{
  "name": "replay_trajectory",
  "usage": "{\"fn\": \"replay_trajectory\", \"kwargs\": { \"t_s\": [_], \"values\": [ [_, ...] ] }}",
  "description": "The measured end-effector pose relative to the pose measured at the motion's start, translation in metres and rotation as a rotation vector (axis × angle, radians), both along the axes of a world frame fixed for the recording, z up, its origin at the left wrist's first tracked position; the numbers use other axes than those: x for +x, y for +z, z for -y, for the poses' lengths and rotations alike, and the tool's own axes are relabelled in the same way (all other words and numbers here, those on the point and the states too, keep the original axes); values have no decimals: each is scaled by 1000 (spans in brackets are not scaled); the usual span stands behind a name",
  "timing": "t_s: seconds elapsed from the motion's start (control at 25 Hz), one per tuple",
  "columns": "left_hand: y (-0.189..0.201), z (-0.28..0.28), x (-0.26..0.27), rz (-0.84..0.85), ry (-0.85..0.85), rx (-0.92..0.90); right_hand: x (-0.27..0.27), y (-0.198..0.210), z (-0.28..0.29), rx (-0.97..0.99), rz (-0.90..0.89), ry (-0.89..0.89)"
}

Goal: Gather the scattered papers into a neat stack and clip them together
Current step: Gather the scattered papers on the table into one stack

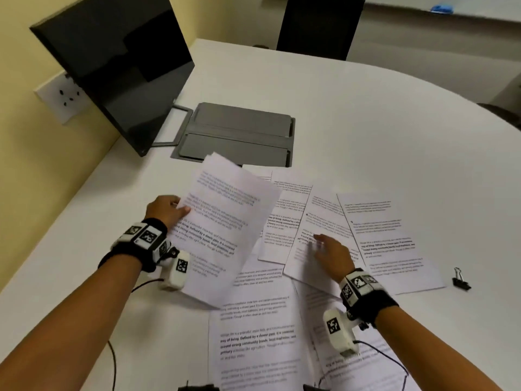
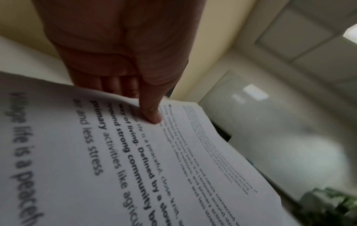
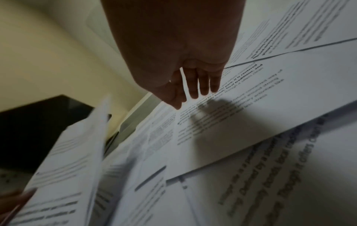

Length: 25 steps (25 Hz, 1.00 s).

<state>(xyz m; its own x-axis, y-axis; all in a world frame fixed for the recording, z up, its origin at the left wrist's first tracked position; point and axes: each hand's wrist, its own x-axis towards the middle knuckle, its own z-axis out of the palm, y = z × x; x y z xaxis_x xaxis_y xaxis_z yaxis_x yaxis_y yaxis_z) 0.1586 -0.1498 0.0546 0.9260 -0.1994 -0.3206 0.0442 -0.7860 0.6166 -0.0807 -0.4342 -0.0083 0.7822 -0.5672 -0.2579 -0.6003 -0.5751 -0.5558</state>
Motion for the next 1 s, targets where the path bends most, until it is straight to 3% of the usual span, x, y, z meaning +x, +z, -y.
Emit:
{"fn": "replay_trajectory", "kwargs": {
  "t_s": [0.08,0.24,0.52,0.6,0.68,0.8,1.0],
  "values": [
    [-27,10,9,-7,-45,121,7,-16,3,-143,-122,135],
    [-67,20,24,50,-32,292,9,-40,-11,-111,-387,175],
    [-84,25,26,120,-169,427,9,-43,-15,-50,-382,178],
    [-79,26,30,82,-163,471,9,-41,-11,-41,-267,52],
    [-73,26,33,44,-181,516,6,-37,0,-119,-108,-243],
    [-67,20,30,74,-180,408,-3,-31,21,-111,-162,-618],
    [-56,5,22,141,-16,111,-9,-32,34,-84,-229,-637]
  ]
}}
